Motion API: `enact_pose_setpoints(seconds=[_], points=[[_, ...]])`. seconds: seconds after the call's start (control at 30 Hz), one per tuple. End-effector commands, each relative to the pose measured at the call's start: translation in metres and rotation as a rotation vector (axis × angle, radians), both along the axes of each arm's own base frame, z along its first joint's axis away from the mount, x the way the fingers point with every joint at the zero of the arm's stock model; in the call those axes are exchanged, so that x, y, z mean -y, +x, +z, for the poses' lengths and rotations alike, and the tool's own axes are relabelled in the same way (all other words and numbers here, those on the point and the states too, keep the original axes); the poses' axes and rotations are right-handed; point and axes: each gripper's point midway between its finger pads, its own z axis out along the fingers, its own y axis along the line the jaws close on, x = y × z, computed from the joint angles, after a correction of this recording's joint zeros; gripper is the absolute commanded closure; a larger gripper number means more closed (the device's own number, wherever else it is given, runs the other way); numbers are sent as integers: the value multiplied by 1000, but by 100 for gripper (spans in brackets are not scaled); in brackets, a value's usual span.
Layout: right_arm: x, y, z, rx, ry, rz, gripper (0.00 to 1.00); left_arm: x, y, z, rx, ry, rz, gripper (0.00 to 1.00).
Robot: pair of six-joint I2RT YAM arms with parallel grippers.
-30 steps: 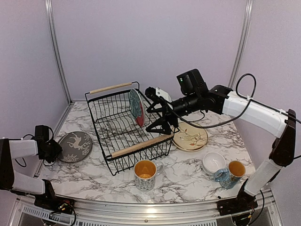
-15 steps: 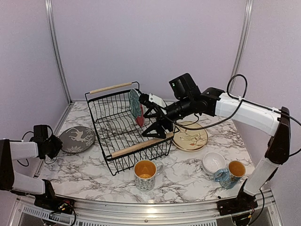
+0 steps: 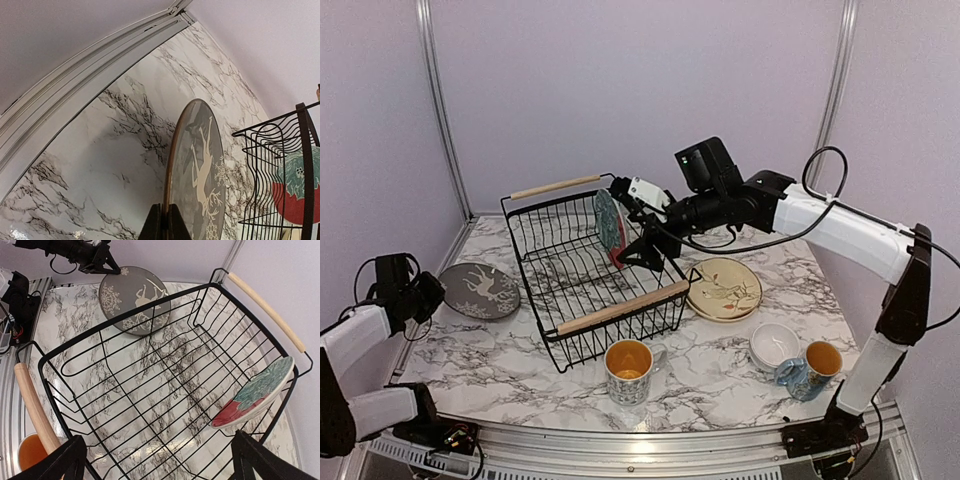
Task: Load the mixed dishes into the dish rack
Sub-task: Grab the plate from the corner of the board.
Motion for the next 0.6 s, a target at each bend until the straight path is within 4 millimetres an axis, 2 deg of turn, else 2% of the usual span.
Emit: enact_pose_setpoints(seconds=[0.0,0.13,0.3,0.47,0.57], points=[[-5,7,23,25,20,-19,2,10,19,109,306,47,-80,100],[-8,7,27,6,32,-11,2,11,10,167,437,96,-84,100],[-10,8,36,-23,63,-8,2,19,2,225,549,128,-123,100],[-9,10,47,-104,124,19,4,47,4,275,699,86,-267,100],[-9,15,54,-138,155,5,6,65,8,293,752,53,-342,100]])
